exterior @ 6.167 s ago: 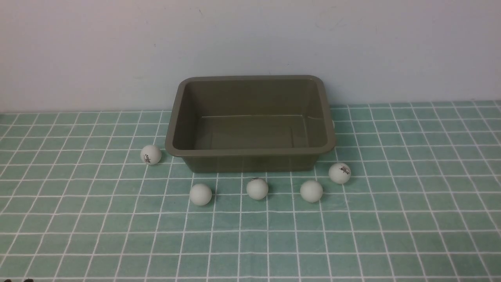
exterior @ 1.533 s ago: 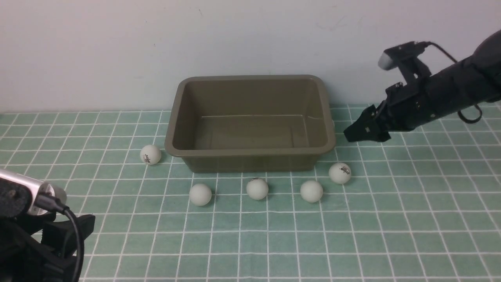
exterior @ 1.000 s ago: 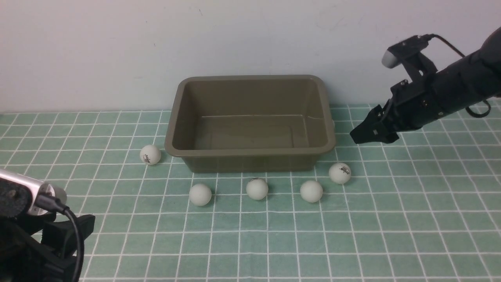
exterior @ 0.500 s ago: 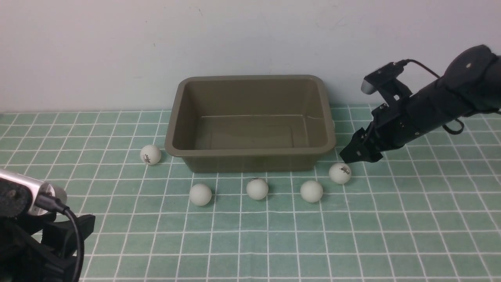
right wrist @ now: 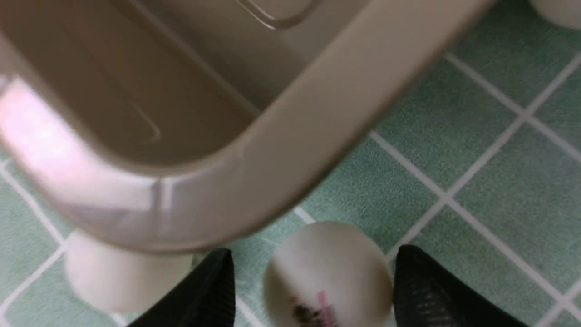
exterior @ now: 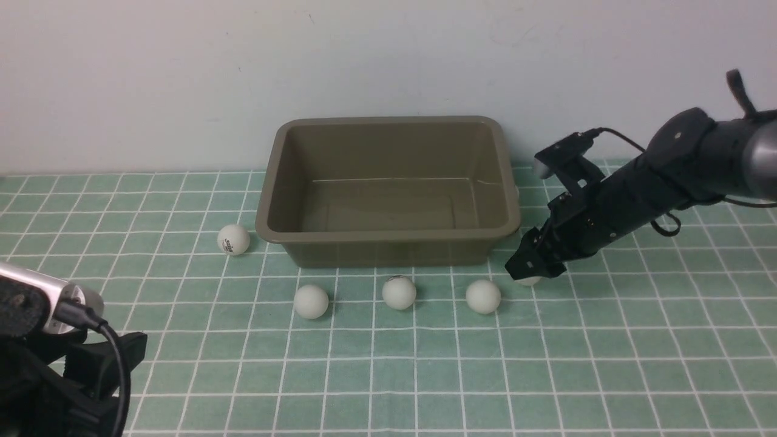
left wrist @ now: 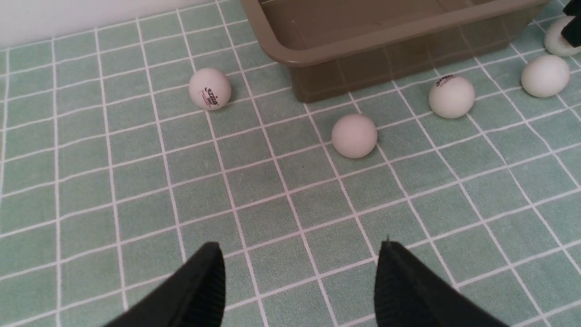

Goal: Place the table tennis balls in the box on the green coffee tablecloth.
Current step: 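Reach for and grasp a ping pong ball on the table, then release the ping pong ball into the bin and lift the gripper away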

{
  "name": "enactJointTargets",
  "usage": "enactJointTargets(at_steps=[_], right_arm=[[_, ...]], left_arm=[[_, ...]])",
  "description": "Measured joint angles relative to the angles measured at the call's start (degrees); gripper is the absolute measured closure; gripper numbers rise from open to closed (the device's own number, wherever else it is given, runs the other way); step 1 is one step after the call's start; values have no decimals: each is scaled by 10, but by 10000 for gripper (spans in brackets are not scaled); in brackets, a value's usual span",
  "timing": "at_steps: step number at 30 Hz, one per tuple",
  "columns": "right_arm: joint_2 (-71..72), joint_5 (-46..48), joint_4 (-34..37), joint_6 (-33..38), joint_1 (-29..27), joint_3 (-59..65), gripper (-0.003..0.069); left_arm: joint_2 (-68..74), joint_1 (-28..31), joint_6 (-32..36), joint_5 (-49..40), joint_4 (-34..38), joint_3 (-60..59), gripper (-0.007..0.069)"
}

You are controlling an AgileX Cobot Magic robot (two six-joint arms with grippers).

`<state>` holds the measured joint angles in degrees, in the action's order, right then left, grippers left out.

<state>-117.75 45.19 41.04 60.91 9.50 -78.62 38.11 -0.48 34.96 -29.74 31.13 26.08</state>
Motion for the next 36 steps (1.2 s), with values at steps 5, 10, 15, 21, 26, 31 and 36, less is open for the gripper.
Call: enactJointTargets(at_steps=[5, 10, 15, 21, 26, 31, 36], right_arm=[[-17, -32, 3, 0, 4, 0, 283], [-17, -63, 1, -8, 4, 0, 302], [5, -73, -17, -42, -2, -1, 302], [74, -44, 37, -35, -9, -55, 302], [72, 0, 96, 4, 16, -122, 302], [32, 30, 98, -8, 38, -163, 302], [-12, 35, 44, -34, 39, -168, 302]], left_arm=[[0, 0, 0, 0, 0, 0, 218], [1, 0, 0, 0, 0, 0, 218], [1, 0, 0, -3, 0, 0, 218], [1, -1, 0, -4, 2, 0, 218], [1, -1, 0, -6, 2, 0, 218], [1, -1, 0, -13, 2, 0, 218], [1, -1, 0, -15, 2, 0, 218]])
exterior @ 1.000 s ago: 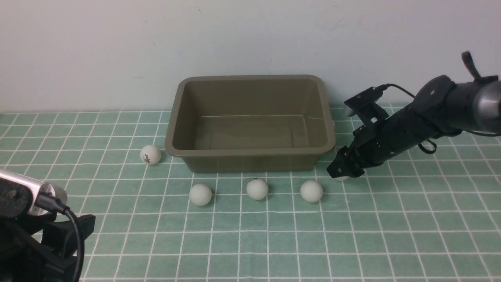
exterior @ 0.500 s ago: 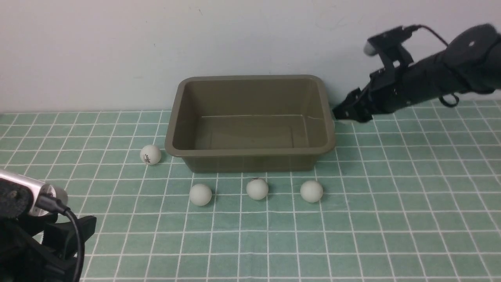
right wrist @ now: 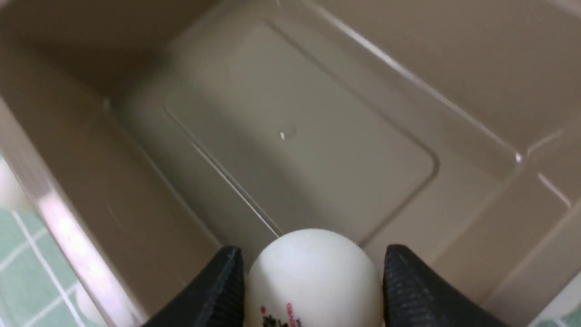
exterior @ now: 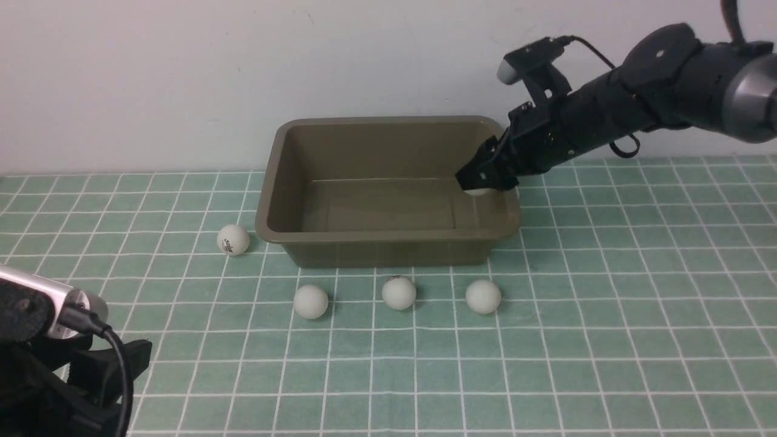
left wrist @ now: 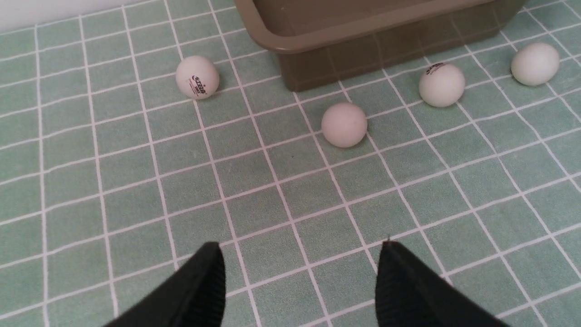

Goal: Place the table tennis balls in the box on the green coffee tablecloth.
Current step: 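Release the ping pong ball into the bin and lift the gripper away, then reach for and grasp a ping pong ball on the table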

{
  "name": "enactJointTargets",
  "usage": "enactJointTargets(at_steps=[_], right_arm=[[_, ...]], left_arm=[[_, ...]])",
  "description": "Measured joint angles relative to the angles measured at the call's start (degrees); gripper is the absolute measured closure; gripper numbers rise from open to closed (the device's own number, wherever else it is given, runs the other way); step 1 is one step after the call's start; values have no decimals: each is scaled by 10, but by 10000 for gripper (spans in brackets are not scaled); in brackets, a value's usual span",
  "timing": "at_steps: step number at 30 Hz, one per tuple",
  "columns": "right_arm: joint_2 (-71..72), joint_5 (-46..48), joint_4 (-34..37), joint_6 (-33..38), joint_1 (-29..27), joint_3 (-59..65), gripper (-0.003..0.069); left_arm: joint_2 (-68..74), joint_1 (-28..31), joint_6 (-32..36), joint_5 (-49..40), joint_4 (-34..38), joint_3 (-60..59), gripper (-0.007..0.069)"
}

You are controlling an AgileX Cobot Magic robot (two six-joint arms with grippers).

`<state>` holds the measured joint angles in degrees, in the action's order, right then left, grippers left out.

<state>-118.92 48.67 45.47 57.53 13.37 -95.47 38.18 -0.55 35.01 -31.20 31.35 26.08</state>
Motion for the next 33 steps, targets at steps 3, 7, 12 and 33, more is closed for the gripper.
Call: enactJointTargets(at_steps=[3, 7, 12, 33], right_arm=[[-2, 3, -18, -10, 0, 0, 270], [-2, -5, -23, -13, -1, -1, 181], [2, -30, -42, -12, -23, -1, 141], [-31, 1, 42, 509, -130, -1, 204]], left_arm=[[0, 0, 0, 0, 0, 0, 218], [0, 0, 0, 0, 0, 0, 218], [0, 0, 0, 0, -1, 0, 218], [0, 0, 29, -5, -1, 0, 218]])
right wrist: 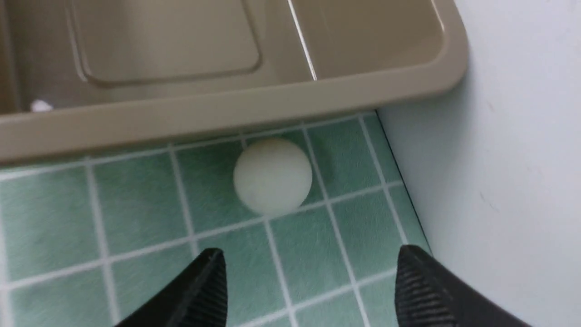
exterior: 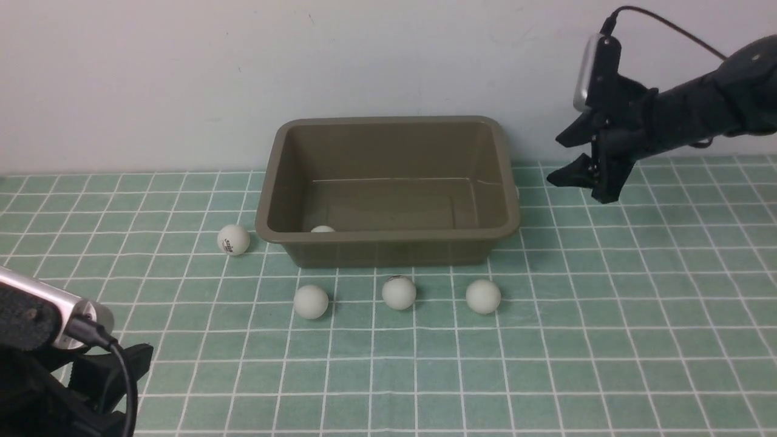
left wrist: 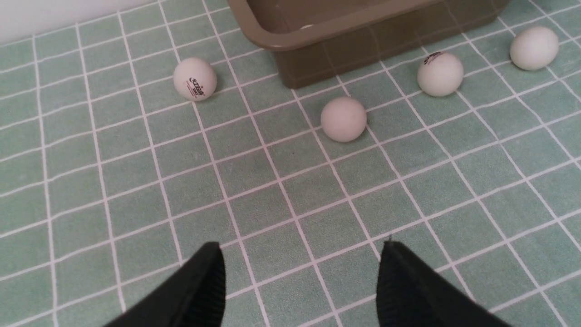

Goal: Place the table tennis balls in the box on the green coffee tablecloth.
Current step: 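Reach for and grasp a ping pong ball on the table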

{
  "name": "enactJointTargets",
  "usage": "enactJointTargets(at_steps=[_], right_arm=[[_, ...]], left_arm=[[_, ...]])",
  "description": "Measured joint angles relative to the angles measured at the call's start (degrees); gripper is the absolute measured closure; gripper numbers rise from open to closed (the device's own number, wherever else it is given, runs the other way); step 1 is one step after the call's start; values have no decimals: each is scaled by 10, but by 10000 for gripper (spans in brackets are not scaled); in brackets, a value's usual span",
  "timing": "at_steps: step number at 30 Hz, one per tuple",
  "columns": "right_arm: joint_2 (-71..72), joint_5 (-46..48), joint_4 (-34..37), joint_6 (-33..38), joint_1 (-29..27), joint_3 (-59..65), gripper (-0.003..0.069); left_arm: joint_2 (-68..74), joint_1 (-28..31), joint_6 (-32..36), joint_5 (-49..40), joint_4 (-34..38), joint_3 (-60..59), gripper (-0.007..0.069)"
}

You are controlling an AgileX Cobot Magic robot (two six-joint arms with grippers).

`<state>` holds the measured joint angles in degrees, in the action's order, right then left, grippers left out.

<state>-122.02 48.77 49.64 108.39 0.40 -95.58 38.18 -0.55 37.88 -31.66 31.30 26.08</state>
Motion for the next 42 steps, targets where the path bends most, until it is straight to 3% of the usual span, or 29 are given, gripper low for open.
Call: enactJointTargets(at_steps=[4, 9, 23, 29, 32, 35, 39, 42], right_arm=[[-41, -15, 86, 60, 1, 0, 204], [-71, -23, 145, 89, 12, 0, 205], [-117, -32, 240, 161, 22, -1, 211], [-134, -59, 270, 182, 37, -1, 263], [-135, -99, 277, 185, 43, -1, 331], [-134, -136, 285, 180, 44, -1, 330], [-96, -217, 309, 110, 29, -1, 330], [-54, -193, 316, 63, 9, -1, 330]], left_arm=[[0, 0, 1, 0, 0, 0, 218], [0, 0, 2, 0, 0, 0, 218], [0, 0, 2, 0, 0, 0, 218], [0, 0, 2, 0, 0, 0, 218], [0, 0, 2, 0, 0, 0, 218], [0, 0, 2, 0, 0, 0, 218], [0, 0, 2, 0, 0, 0, 218], [0, 0, 2, 0, 0, 0, 218]])
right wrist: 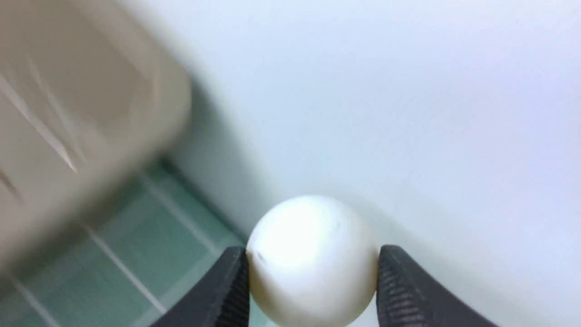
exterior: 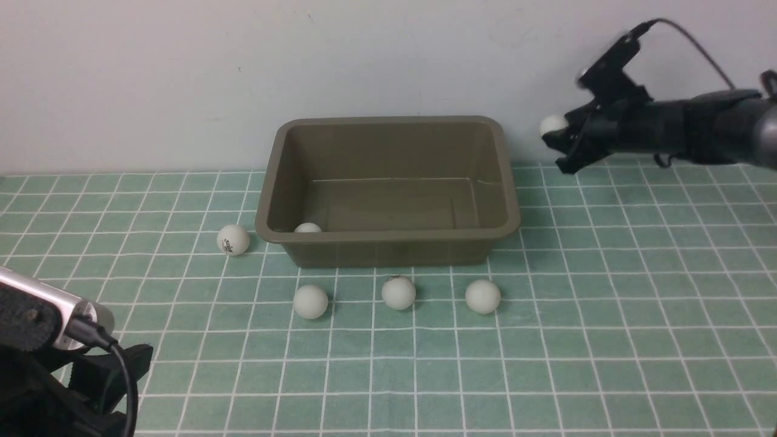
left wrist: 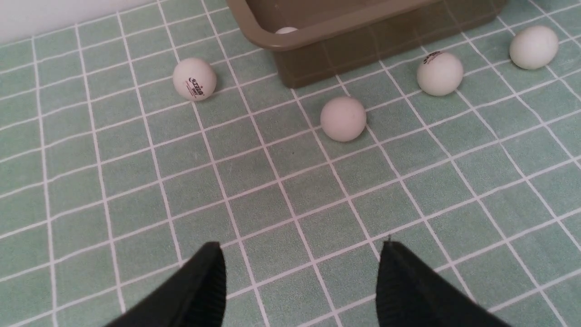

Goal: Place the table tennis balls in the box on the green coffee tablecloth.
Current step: 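Reach for and grasp a ping pong ball on the table, then release the ping pong ball into the bin and lift the gripper away, then reach for and grasp a ping pong ball on the table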

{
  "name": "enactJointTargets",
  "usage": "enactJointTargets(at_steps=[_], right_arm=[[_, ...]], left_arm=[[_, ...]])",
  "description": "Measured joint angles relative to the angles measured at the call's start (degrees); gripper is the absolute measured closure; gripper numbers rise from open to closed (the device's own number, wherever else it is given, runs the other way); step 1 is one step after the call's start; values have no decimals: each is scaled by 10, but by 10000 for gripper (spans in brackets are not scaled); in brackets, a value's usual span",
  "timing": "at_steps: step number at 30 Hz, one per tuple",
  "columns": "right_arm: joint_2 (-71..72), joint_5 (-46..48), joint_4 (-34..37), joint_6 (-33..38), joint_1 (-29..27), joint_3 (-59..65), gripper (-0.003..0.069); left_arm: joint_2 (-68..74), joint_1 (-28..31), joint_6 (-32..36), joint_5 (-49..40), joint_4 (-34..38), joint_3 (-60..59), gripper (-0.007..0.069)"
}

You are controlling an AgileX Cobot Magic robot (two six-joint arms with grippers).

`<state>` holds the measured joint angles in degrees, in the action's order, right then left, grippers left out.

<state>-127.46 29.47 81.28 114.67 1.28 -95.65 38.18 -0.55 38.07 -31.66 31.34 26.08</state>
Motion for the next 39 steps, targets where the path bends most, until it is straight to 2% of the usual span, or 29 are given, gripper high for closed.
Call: enactJointTargets(at_steps=[6, 10, 11, 17, 21, 24, 29, 30, 31, 35, 37, 39], right_arm=[[60, 206, -19, -67, 2, 0, 330], [63, 283, -37, -114, 17, 0, 330], [63, 303, -57, -147, 26, 0, 330], [60, 280, -185, -279, 65, 0, 330], [60, 272, -228, -321, 73, 0, 316], [65, 263, -237, -365, 75, 0, 195], [106, 254, -252, -380, 60, 1, 160], [140, 253, -270, -396, 48, 1, 165], [201, 252, -330, -436, 25, 1, 173], [282, 272, -436, -526, 12, 1, 176], [313, 302, -482, -576, 15, 0, 176], [324, 319, -496, -602, 18, 0, 176]], left_arm=[[0, 0, 0, 0, 0, 0, 218], [0, 0, 0, 0, 0, 0, 218], [0, 0, 0, 0, 0, 0, 218], [0, 0, -1, 0, 2, 0, 218], [0, 0, -1, 0, 2, 0, 218], [0, 0, -1, -2, 2, 0, 218], [0, 0, -1, -6, 2, 0, 218], [0, 0, -1, -8, 2, 0, 218], [0, 0, -1, -8, 2, 0, 218], [0, 0, -1, -9, 2, 0, 218], [0, 0, -1, -9, 3, 0, 218], [0, 0, -1, -9, 3, 0, 218]])
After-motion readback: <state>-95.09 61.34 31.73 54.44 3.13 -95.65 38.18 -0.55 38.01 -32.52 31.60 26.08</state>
